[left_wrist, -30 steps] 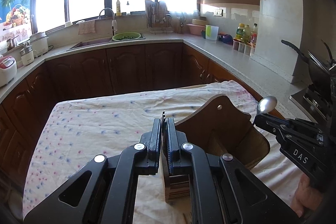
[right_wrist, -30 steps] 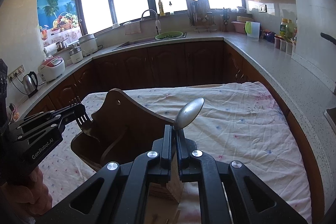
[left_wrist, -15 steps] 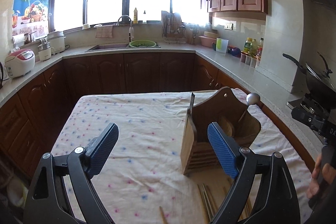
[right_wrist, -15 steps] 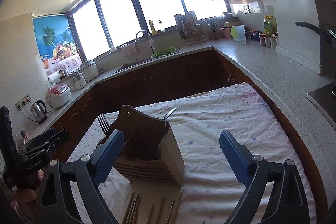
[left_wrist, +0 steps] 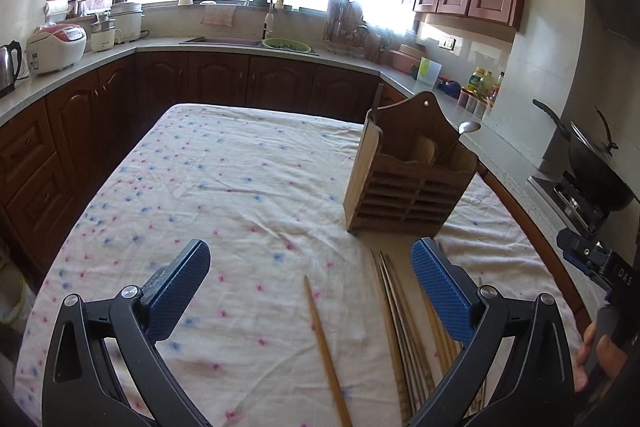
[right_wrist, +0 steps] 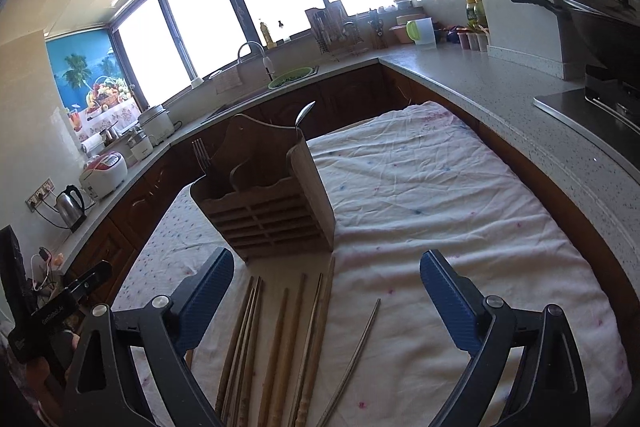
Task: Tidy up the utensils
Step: 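Grasp a wooden chopstick with the left tool while the right tool grasps another chopstick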
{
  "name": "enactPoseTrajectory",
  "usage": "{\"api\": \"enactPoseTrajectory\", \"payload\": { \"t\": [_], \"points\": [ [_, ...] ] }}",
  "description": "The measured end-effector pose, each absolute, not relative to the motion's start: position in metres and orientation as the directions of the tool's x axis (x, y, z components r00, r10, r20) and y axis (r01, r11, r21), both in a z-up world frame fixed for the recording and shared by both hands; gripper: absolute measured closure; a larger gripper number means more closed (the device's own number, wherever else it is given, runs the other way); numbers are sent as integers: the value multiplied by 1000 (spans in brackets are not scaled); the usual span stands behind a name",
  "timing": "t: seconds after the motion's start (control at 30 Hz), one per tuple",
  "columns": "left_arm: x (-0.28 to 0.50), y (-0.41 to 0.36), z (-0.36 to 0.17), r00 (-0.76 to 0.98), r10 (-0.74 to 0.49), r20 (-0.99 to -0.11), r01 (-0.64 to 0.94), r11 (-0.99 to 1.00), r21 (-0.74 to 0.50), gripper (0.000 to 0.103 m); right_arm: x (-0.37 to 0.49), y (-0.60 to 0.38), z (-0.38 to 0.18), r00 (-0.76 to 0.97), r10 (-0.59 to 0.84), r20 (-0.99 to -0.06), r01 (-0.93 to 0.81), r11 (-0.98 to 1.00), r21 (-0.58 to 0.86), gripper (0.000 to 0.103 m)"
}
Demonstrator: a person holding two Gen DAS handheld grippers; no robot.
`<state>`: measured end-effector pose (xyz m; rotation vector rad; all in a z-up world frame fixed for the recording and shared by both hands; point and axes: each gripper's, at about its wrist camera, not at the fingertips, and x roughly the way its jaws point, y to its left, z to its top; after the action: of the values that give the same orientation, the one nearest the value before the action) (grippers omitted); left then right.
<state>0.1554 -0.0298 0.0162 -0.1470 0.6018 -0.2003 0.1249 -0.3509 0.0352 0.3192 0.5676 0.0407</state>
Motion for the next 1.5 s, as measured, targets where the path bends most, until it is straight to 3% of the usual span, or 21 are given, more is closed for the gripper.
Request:
{"api": "enactPoseTrajectory", "payload": {
  "t": [0.43,0.8,1.03,1.1,1.17,1.27,1.5],
  "points": [
    [151,-25,-20,732,-196,-653,78,975,-206,0,112,-328,1,799,150,-583,28,958,285,12],
    [173,-26,-39,663,-161,-731,52,984,-169,1,137,-324,-19,743,157,-650,39,960,276,49],
    [191,-37,-51,600,-171,-782,89,985,-147,17,163,-320,-35,703,166,-691,31,964,264,59],
    [198,-41,-57,572,-175,-802,95,984,-148,24,171,-319,-39,692,168,-702,29,965,260,65],
    [205,-44,-63,542,-186,-819,99,983,-157,37,180,-318,-44,681,170,-713,27,966,256,68],
    [213,-49,-70,515,-187,-837,104,982,-156,46,194,-317,-49,663,156,-732,28,972,233,74],
    [222,-64,-76,513,-148,-846,121,988,-100,48,229,-310,-66,600,103,-793,30,988,151,85]
  ]
}}
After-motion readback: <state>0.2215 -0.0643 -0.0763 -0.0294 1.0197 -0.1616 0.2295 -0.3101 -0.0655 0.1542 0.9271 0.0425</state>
